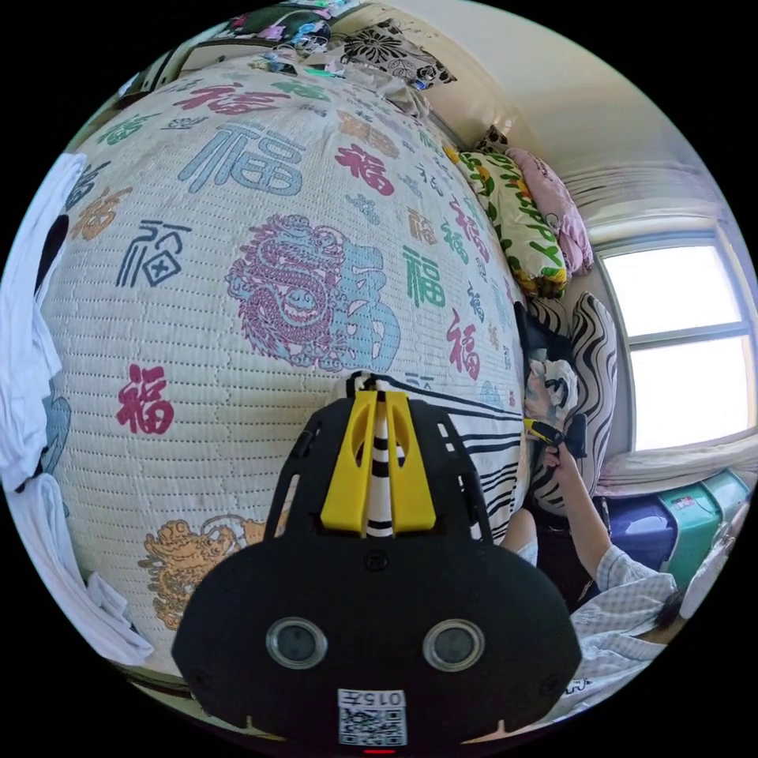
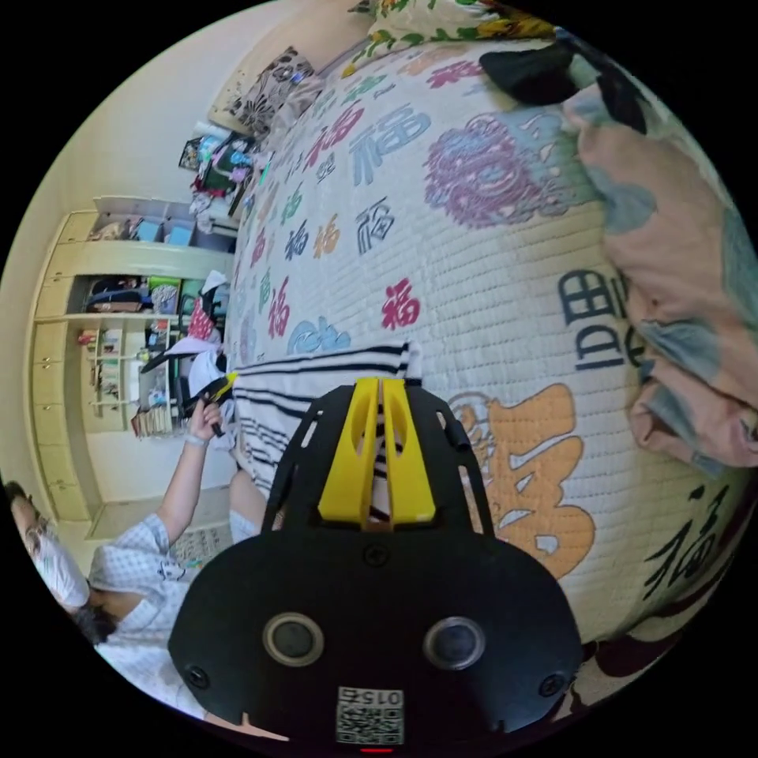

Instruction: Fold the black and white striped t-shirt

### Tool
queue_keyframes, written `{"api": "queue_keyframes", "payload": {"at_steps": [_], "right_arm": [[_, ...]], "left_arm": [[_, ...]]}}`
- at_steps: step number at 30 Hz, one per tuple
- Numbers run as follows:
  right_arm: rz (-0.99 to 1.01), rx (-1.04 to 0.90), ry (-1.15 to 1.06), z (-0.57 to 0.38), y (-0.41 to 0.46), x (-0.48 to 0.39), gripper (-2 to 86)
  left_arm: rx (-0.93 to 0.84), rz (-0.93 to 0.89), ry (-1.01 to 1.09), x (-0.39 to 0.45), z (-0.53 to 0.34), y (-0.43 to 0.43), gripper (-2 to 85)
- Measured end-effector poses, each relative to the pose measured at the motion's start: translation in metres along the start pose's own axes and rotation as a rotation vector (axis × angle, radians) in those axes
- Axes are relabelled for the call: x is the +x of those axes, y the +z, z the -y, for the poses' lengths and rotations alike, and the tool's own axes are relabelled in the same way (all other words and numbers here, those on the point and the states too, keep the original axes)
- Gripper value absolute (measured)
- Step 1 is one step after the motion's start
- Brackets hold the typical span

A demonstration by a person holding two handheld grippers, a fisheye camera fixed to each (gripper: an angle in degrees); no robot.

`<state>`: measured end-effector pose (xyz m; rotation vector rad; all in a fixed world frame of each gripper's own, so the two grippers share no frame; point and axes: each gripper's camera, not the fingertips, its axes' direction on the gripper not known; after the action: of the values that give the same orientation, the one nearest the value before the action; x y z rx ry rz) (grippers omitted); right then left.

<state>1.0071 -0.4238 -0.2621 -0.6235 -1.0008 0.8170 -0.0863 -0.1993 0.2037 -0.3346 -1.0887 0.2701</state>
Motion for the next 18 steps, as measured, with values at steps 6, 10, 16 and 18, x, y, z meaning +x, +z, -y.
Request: {"api": "queue_keyframes", "payload": {"at_steps": [6, 10, 16, 18], "right_arm": [[0.007, -0.091, -0.044, 0.004, 0.020, -0.002, 3.8], [0.023, -0.081, -0.027, 0.017, 0.023, 0.000, 0.0], [-0.088, -0.022, -0.020, 0.037, 0.013, -0.001, 0.8], [-0.079, -0.082, -0.035, 0.040, 0.016, -0.001, 7.2]], "left_arm": [[-0.054, 0.012, -0.004, -0.015, -0.003, 0.006, 2.1], [-0.032, -0.019, -0.014, -0.020, 0.003, 0.001, 0.4], [-0.012, 0.023, -0.009, -0.023, 0.012, -0.005, 0.9], [-0.010, 0.000, -0.039, -0.028, 0.010, -0.005, 2.1]]}}
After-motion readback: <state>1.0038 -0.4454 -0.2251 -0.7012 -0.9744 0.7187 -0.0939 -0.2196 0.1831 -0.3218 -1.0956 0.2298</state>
